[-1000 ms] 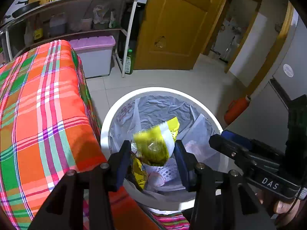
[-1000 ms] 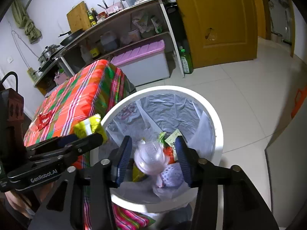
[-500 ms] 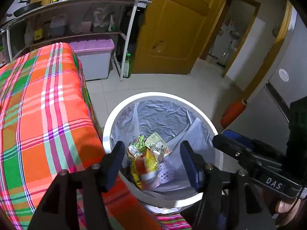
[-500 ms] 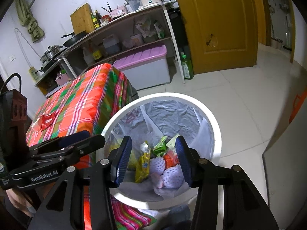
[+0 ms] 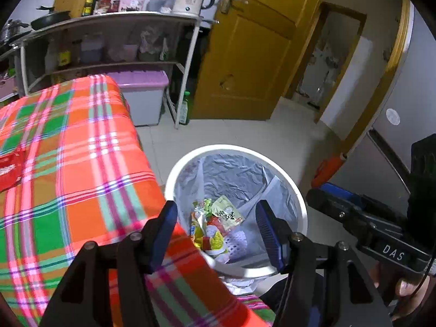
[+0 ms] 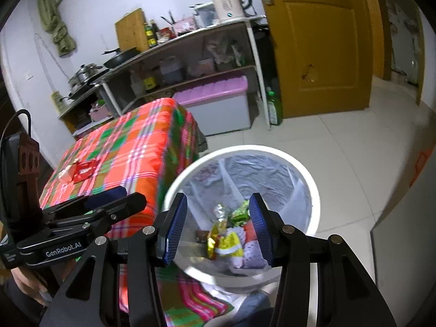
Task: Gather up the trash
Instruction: 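Move both tools back over the red wrapper and white foam box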
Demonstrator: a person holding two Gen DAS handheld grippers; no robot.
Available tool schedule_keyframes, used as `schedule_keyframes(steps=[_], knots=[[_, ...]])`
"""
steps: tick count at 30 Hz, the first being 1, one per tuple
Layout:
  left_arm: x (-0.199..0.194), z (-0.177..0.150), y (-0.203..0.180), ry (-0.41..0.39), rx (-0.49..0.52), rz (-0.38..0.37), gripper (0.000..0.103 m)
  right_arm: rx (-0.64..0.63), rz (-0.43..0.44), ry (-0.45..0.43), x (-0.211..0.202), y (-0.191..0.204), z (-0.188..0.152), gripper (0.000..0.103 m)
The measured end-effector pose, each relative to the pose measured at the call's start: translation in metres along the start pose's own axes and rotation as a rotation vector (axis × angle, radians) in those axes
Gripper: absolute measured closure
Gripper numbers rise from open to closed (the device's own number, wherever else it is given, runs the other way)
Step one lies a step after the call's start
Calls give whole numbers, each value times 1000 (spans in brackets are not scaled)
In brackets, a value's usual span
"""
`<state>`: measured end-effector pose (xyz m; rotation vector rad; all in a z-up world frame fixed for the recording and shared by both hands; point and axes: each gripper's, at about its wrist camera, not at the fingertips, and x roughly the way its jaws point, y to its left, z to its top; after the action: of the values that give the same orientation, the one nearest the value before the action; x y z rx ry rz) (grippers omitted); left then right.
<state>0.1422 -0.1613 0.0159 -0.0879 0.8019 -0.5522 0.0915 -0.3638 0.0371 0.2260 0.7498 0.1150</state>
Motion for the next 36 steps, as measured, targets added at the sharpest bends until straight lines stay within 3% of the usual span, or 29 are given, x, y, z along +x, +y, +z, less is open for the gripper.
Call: schedule_keyframes(steps=[14, 29, 36], knots=[[-62, -13, 28, -111, -27, 85, 41, -121, 88, -27, -16, 67, 0, 54], [-97, -32, 65, -145, -85, 180, 41, -202, 141, -23, -20, 114, -6, 54], [-114, -40, 81, -166, -121, 181, 41, -234, 170, -11, -16, 132, -8, 54]])
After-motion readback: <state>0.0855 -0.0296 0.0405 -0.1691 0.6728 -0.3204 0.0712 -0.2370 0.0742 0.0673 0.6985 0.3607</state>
